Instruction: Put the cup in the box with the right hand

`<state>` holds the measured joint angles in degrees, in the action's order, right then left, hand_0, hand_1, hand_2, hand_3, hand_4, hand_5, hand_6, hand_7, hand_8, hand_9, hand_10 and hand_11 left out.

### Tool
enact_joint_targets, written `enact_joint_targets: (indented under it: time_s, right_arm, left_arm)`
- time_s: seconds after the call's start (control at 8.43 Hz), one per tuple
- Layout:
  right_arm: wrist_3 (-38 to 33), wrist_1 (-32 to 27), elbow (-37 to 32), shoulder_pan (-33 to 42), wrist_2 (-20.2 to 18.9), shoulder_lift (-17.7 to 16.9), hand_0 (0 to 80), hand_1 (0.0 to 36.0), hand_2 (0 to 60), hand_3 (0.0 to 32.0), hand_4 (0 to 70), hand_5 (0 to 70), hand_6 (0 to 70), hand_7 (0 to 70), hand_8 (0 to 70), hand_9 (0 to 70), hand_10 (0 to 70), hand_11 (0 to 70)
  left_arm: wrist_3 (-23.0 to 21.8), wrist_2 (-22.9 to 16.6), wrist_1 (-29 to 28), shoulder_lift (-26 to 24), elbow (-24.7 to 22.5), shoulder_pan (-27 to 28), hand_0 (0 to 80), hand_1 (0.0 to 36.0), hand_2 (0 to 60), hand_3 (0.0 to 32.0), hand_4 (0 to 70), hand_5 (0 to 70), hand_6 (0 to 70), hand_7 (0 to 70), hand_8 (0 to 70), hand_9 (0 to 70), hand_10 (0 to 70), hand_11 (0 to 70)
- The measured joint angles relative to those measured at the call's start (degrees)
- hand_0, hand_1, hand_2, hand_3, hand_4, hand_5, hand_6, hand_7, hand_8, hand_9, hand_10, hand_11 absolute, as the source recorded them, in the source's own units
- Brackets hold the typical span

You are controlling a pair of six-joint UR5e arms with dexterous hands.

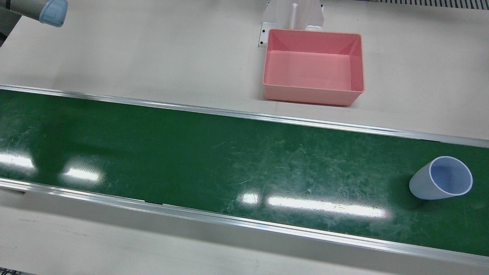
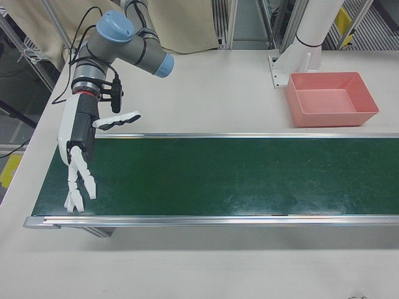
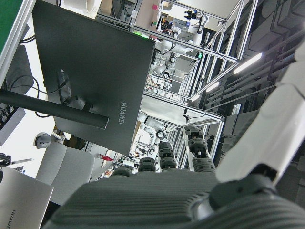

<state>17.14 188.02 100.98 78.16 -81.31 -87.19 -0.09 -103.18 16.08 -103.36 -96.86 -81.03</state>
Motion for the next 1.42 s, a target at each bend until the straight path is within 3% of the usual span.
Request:
enact_joint_targets:
  time_s: [0.24,0.36,0.59,0.71,0.83,1.07,1.19,1.42]
  right_arm:
    - [0.0,0.1,0.2,-0.1,0.0,0.0,42.9,12.4,11.0,0.0,0.0,3.0,1.7,3.6,0.1,2.6,0.0,0.0]
    - [0.0,0.2,0.8,-0.2,0.0,0.1,45.9,14.0,10.2,0.0,0.0,3.6,1.0,0.0,0.0,1.5,0.0,0.0]
    - [-0.1,0.4,1.6,-0.3,0.1,0.2,48.7,17.0,7.7,0.0,0.0,4.8,0.5,0.0,0.0,0.8,0.0,0.0]
    - [-0.2,0.3,1.8,-0.2,0.1,0.2,51.1,17.6,1.8,0.0,0.0,5.5,0.2,0.0,0.0,1.0,0.0,0.0]
    - [-0.2,0.2,1.8,-0.2,0.1,0.2,51.2,16.9,0.0,0.0,0.0,5.5,0.0,0.0,0.0,0.9,0.0,0.0]
    - [-0.3,-0.1,1.8,-0.4,0.2,0.2,50.3,15.7,0.0,4.8,0.0,5.2,0.0,0.0,0.0,1.4,0.0,0.0]
    - [-0.3,-0.2,1.8,-0.9,0.3,0.2,50.0,15.5,0.0,1.0,0.0,5.2,0.0,0.0,0.0,1.7,0.0,0.0]
    - [-0.2,-0.4,1.8,-1.9,0.7,0.2,50.3,15.4,0.0,0.0,0.0,5.2,0.0,0.0,0.0,1.7,0.0,0.0]
  left_arm:
    - [0.0,0.0,0.0,0.0,0.0,0.0,0.0,0.0,0.0,0.0,0.0,0.0,0.0,0.0,0.0,0.0,0.0,0.0]
    - [0.0,0.0,0.0,0.0,0.0,0.0,0.0,0.0,0.0,0.0,0.0,0.0,0.0,0.0,0.0,0.0,0.0,0.0]
    - [0.0,0.0,0.0,0.0,0.0,0.0,0.0,0.0,0.0,0.0,0.0,0.0,0.0,0.0,0.0,0.0,0.0,0.0]
    - [0.0,0.0,0.0,0.0,0.0,0.0,0.0,0.0,0.0,0.0,0.0,0.0,0.0,0.0,0.0,0.0,0.0,0.0]
    - [0.0,0.0,0.0,0.0,0.0,0.0,0.0,0.0,0.0,0.0,0.0,0.0,0.0,0.0,0.0,0.0,0.0,0.0]
    - [0.0,0.0,0.0,0.0,0.1,0.0,0.0,0.0,0.0,0.0,0.0,0.0,0.0,0.0,0.0,0.0,0.0,0.0]
    - [0.0,0.0,0.0,0.0,0.1,0.0,0.0,0.0,0.0,0.0,0.0,0.0,0.0,0.0,0.0,0.0,0.0,0.0]
    - [0.0,0.0,0.0,0.0,0.1,0.0,0.0,0.0,0.0,0.0,0.0,0.0,0.0,0.0,0.0,0.0,0.0,0.0]
